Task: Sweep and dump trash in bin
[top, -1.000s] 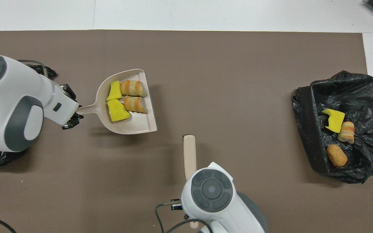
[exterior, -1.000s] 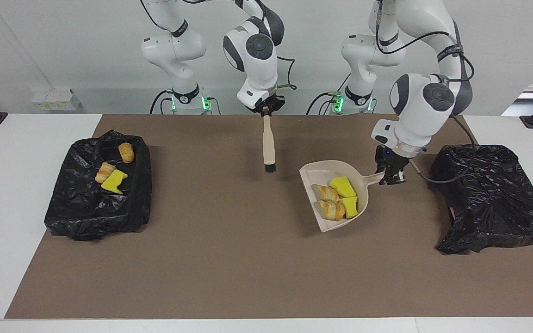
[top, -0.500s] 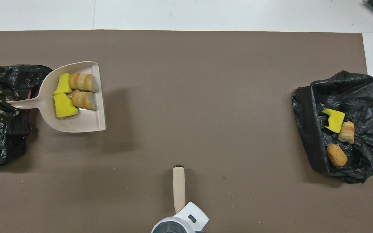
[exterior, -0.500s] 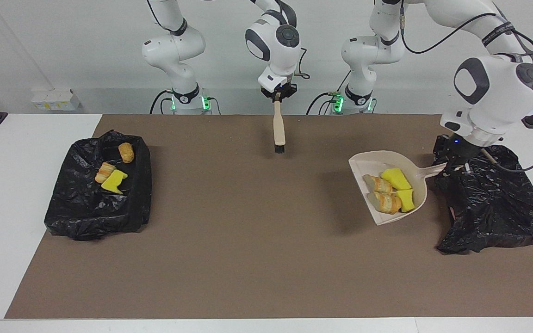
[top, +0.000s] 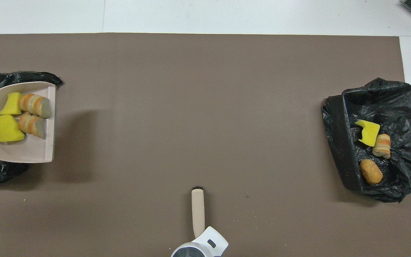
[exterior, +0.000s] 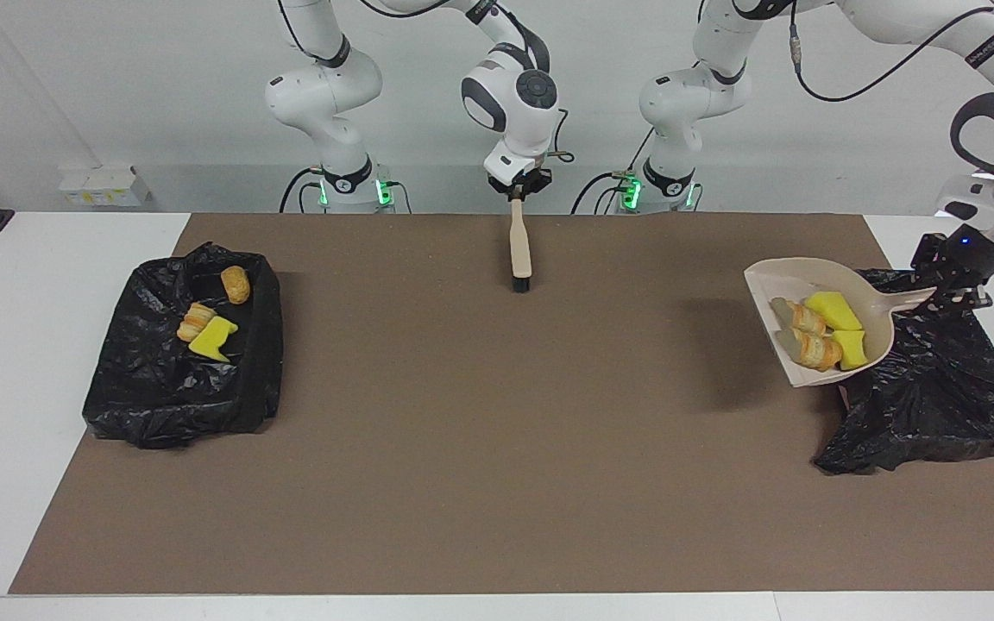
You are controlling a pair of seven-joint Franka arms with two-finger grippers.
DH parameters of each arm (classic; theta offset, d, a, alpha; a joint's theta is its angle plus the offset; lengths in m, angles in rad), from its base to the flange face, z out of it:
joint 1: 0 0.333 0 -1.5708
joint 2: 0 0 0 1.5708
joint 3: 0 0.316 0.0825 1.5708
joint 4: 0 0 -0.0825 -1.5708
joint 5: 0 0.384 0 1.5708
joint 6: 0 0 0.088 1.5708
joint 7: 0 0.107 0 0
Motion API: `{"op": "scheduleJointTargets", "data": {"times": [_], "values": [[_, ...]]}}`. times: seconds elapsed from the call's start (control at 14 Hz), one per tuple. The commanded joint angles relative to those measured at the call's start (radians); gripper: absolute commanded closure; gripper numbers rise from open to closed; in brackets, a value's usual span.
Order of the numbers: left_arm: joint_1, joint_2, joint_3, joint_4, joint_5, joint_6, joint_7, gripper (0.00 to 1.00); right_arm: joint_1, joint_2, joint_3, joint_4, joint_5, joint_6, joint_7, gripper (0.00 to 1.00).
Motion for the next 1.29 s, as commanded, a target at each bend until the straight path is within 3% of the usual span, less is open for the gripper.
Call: {"op": "scheduleJointTargets", "data": {"times": [0.0,0.14,0.43,0.57,0.79,1.21], "values": [[0.081,0.044,-0.009,0.094,0.056,-0.016,0.037,1.0,-0.004,-0.002,-0.001,-0.008,0.008,0.014,-0.022,0.76],[0.118,0.059,-0.011,0.119,0.113,0.034,0.051,1.0,-0.01,0.003,-0.002,-0.008,0.008,0.011,-0.014,0.45],[0.112,0.07,-0.009,0.116,0.305,0.186,0.047,1.0,-0.091,0.076,-0.008,0.064,-0.01,0.025,-0.015,0.25],[0.109,0.07,-0.009,0.111,0.401,0.246,0.036,1.0,-0.171,0.09,-0.01,0.118,-0.021,0.028,-0.038,0.2],[0.097,0.066,-0.009,0.084,0.554,0.292,-0.051,1.0,-0.318,0.081,-0.013,0.196,-0.13,0.024,-0.06,0.0],[-0.001,-0.025,-0.011,-0.071,0.907,0.282,-0.297,1.0,-0.547,0.086,-0.012,0.376,-0.245,0.005,-0.167,0.0]]}}
